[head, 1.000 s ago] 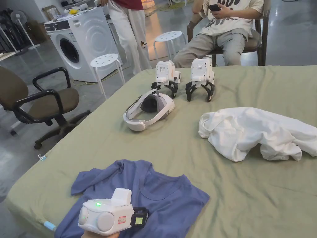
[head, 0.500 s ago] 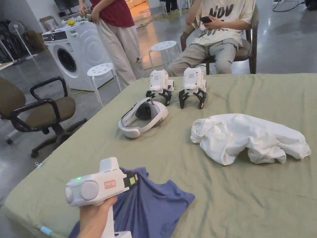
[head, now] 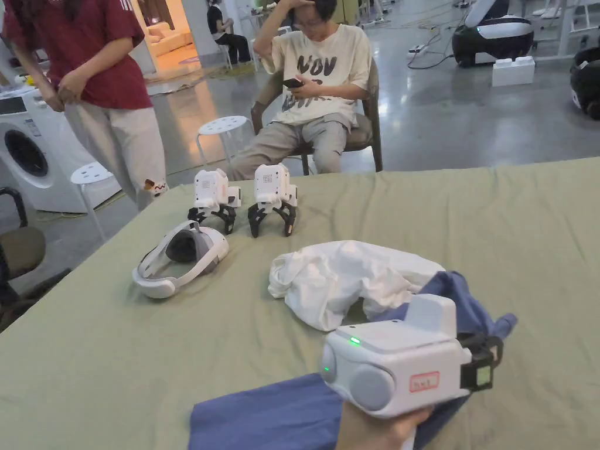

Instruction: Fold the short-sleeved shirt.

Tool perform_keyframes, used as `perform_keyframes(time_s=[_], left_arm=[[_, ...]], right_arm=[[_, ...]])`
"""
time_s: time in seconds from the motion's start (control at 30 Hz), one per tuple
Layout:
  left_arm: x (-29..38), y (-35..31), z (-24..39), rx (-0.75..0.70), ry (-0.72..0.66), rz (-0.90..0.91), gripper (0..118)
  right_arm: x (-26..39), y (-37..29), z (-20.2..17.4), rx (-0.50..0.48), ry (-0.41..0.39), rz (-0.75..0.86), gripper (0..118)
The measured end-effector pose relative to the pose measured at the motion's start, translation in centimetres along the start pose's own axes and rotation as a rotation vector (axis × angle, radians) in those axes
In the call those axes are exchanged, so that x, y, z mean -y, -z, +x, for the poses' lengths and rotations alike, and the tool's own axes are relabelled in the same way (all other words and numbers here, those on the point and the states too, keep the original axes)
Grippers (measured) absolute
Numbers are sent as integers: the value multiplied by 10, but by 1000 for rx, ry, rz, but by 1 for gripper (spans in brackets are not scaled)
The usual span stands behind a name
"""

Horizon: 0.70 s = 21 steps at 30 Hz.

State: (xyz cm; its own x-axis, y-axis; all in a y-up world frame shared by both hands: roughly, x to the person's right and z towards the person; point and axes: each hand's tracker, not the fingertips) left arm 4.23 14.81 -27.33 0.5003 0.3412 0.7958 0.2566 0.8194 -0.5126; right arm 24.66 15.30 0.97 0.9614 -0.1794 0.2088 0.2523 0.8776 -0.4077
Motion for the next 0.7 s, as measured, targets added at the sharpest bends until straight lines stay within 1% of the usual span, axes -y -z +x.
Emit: perform_keyframes(time_s=[0.1, 0.13, 0.17, 0.27, 0.33, 0.37, 0.4, 0.43, 0.47, 0.5, 0.57, 0.63, 0.7], left_arm=[[42, 58, 54, 106, 50, -119, 0], [59, 72, 70, 139, 31, -158, 0], [77, 85, 86, 204, 30, -222, 0], [124, 101, 125, 273, 53, -307, 0], [144, 108, 139, 277, 56, -332, 0], [151, 108, 140, 266, 44, -322, 8], [155, 108, 139, 245, 19, -313, 25], [155, 107, 136, 235, -21, -307, 62], [152, 100, 129, 265, -61, -275, 82], [146, 92, 123, 267, -84, -257, 87], [124, 60, 111, 228, -53, -152, 87], [95, 24, 99, 112, 15, -81, 87], [69, -20, 89, 7, 72, 39, 87]], right_arm=[[4, -14, 14, 53, 17, 3, 1], [7, -19, 20, 70, 26, 4, 1], [9, -23, 25, 84, 32, 1, 1], [15, -35, 36, 128, 28, -8, 1], [21, -40, 43, 144, 29, -14, 1], [22, -42, 46, 153, 34, -16, 0], [23, -44, 47, 158, 38, -17, 1], [24, -44, 48, 163, 42, -17, 0], [24, -44, 48, 164, 46, -16, 0], [24, -44, 47, 161, 47, -15, 1], [20, -41, 44, 145, 32, -1, 0], [13, -38, 39, 118, 15, 22, 1], [3, -35, 31, 96, -4, 57, 1]])
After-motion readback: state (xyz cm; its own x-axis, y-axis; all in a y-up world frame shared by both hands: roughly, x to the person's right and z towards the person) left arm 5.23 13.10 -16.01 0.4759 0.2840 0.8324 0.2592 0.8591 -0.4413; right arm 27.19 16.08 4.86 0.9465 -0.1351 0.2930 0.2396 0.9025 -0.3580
